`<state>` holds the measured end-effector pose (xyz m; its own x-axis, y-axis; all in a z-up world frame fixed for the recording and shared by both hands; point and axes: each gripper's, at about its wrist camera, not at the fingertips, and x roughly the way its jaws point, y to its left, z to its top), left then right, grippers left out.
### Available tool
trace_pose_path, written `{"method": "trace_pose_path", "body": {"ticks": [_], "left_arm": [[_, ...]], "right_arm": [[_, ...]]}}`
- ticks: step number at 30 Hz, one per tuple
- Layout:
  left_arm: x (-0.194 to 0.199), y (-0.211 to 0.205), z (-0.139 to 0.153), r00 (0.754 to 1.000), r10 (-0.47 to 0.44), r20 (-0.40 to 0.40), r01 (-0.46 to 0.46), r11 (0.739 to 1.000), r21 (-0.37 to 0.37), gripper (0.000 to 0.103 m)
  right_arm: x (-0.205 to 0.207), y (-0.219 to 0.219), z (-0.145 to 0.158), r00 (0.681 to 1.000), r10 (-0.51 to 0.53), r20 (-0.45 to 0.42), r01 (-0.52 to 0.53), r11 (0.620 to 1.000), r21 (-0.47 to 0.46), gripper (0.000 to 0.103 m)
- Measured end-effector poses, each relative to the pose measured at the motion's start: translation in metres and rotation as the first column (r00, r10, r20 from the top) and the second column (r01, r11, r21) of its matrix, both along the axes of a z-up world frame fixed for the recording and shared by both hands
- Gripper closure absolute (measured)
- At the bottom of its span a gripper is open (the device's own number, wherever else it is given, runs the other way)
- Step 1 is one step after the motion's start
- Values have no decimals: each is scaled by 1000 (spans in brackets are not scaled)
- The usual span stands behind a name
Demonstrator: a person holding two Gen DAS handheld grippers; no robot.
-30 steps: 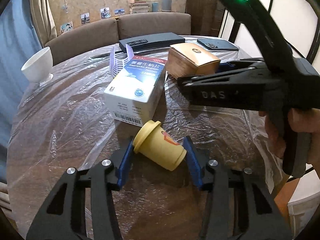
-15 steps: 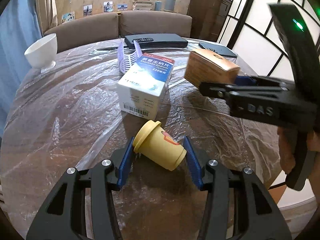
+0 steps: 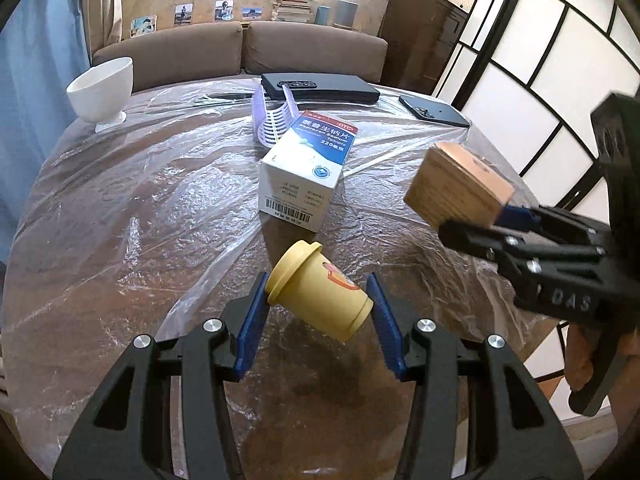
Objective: Collect trash
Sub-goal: 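Carry the yellow cup and gold box over the white bin with both tools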
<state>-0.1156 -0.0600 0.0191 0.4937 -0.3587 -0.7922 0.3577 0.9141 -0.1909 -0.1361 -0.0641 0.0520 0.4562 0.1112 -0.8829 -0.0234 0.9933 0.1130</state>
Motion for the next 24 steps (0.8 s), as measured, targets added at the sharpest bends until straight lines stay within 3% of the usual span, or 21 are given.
{"method": "trace_pose_path", "body": {"ticks": [24], "left_arm": [[-39, 24, 7, 1000, 3, -14, -3, 1000, -22, 52]], "right_arm": [[-60, 22, 14, 1000, -31, -2, 31, 998, 59, 46]]}}
